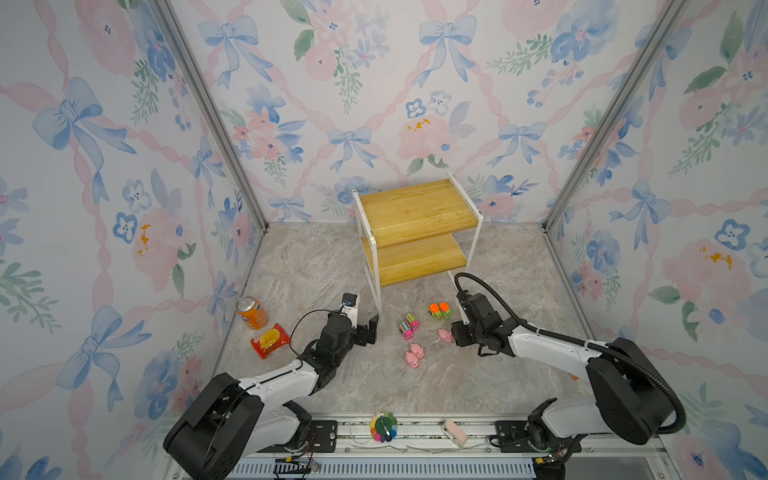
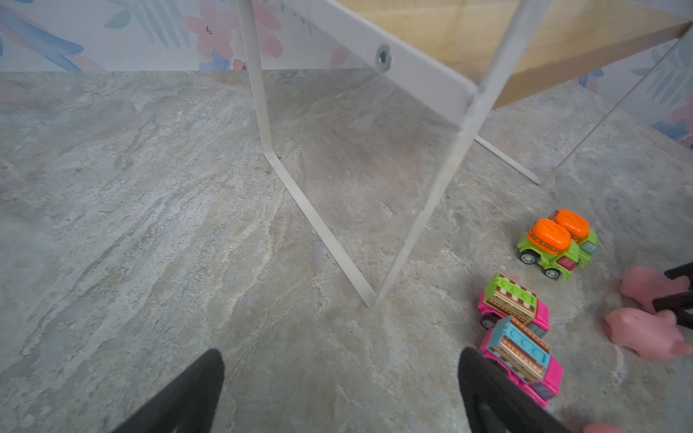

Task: Place and organize the plastic toys onto the shelf
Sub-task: 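Lower the right gripper and close it on a pink pig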

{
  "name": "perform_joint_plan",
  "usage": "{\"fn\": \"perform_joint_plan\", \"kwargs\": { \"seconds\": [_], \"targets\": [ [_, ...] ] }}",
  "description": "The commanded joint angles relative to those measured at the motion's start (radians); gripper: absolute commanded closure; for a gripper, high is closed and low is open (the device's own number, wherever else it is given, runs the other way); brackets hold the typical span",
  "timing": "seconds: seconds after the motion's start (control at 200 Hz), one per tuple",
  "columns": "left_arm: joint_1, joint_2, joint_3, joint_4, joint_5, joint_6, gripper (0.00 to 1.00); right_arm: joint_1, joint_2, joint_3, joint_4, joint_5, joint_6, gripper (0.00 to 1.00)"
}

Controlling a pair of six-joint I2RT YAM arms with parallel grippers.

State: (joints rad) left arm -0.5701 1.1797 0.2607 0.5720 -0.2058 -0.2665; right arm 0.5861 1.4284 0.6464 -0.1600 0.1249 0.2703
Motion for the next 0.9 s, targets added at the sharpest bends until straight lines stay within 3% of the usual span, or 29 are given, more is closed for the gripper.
{"fn": "perform_joint_plan", "kwargs": {
  "seconds": [0.0,0.205,0.895],
  "targets": [
    [-0.007,0.0,-0.006,-0.018,-0.009,0.016,0.02,0.003,0.022,-0.009,0.016,0.02,0.012,0.44],
    [-0.007,-0.001,-0.008,-0.023,-0.009,0.016,0.02,0.003,0.045,0.002,0.013,0.022,0.01,0.45],
    [-0.007,-0.004,-0.006,-0.032,-0.015,0.016,0.02,0.003,-0.003,-0.02,0.021,0.017,0.014,0.69]
  ]
}}
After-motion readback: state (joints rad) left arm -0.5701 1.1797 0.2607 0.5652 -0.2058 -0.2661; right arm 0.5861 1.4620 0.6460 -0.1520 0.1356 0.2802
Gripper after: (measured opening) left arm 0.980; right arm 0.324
